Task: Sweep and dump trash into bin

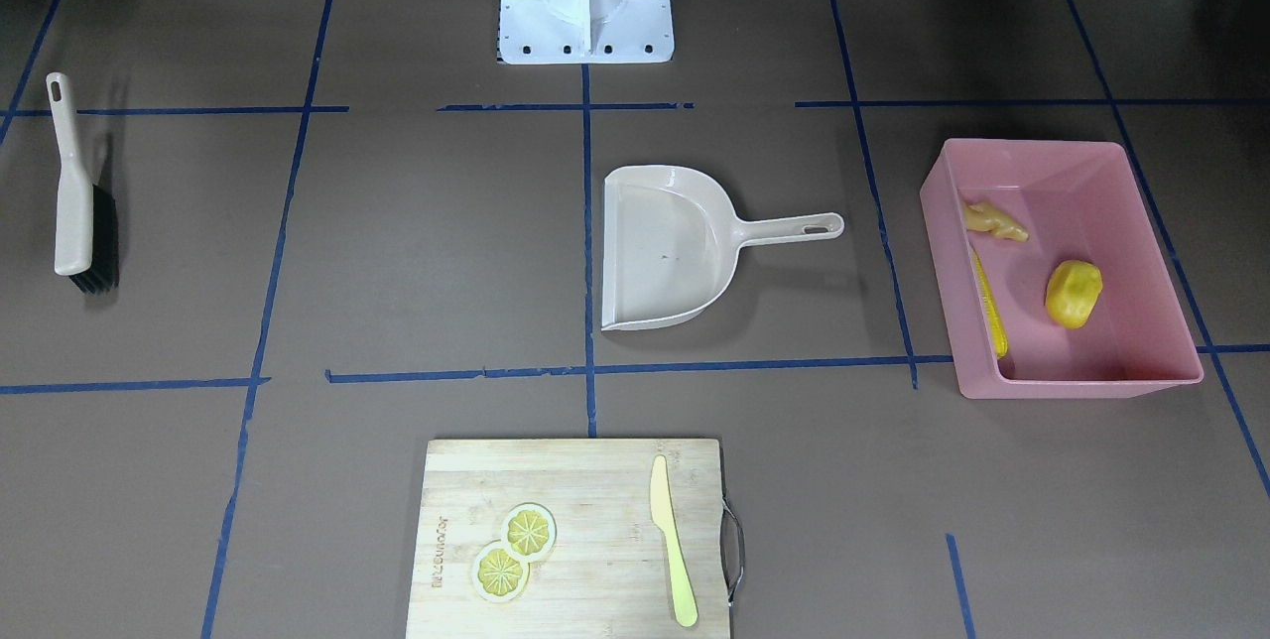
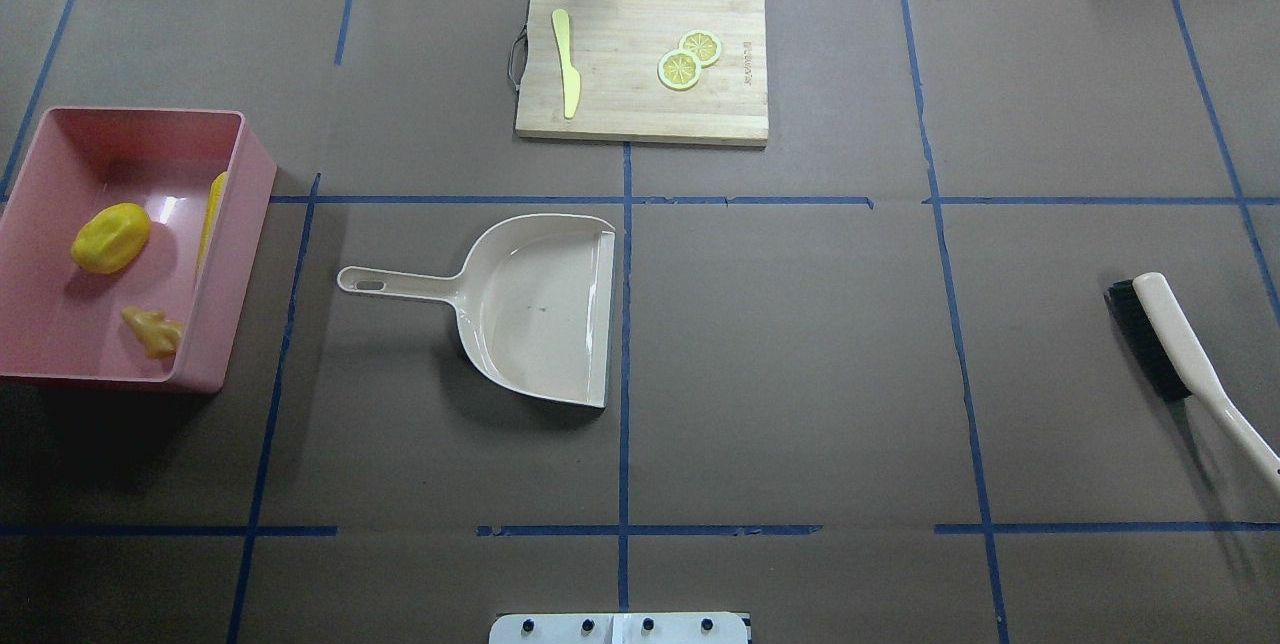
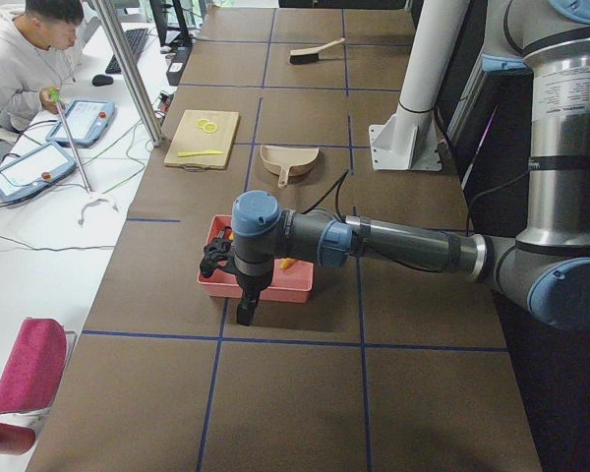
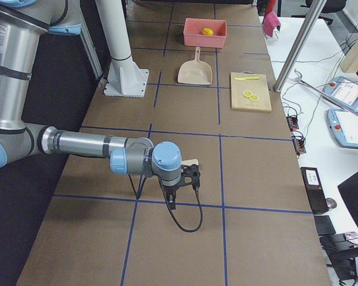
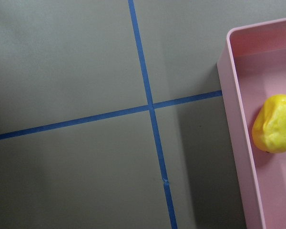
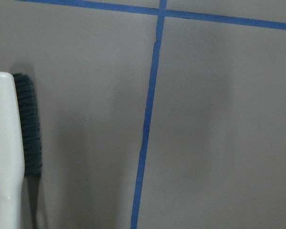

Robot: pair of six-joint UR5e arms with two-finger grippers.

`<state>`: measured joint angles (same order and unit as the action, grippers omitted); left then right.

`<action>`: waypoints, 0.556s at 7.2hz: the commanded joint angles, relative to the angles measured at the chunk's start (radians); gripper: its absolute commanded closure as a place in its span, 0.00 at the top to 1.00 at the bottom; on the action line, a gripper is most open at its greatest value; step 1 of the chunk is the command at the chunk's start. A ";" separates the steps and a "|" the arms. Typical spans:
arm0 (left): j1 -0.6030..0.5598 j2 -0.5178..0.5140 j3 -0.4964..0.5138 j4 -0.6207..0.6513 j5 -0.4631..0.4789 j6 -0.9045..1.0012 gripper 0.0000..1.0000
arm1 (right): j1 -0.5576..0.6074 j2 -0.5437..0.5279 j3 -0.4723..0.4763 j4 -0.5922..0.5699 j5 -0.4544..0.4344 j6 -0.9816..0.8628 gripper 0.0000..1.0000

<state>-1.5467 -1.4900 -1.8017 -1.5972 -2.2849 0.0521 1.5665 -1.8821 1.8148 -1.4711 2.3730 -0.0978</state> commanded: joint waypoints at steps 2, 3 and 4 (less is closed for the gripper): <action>0.002 0.010 0.002 0.005 -0.002 0.000 1.00 | 0.000 0.000 0.000 0.000 0.003 0.003 1.00; 0.002 0.019 0.013 0.006 -0.002 0.000 1.00 | 0.000 -0.002 -0.002 0.000 0.000 0.001 1.00; 0.000 0.016 0.009 0.063 -0.002 0.002 1.00 | 0.000 -0.002 0.000 0.000 0.002 0.006 1.00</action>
<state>-1.5450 -1.4753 -1.7939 -1.5767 -2.2871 0.0526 1.5662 -1.8832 1.8140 -1.4711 2.3744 -0.0951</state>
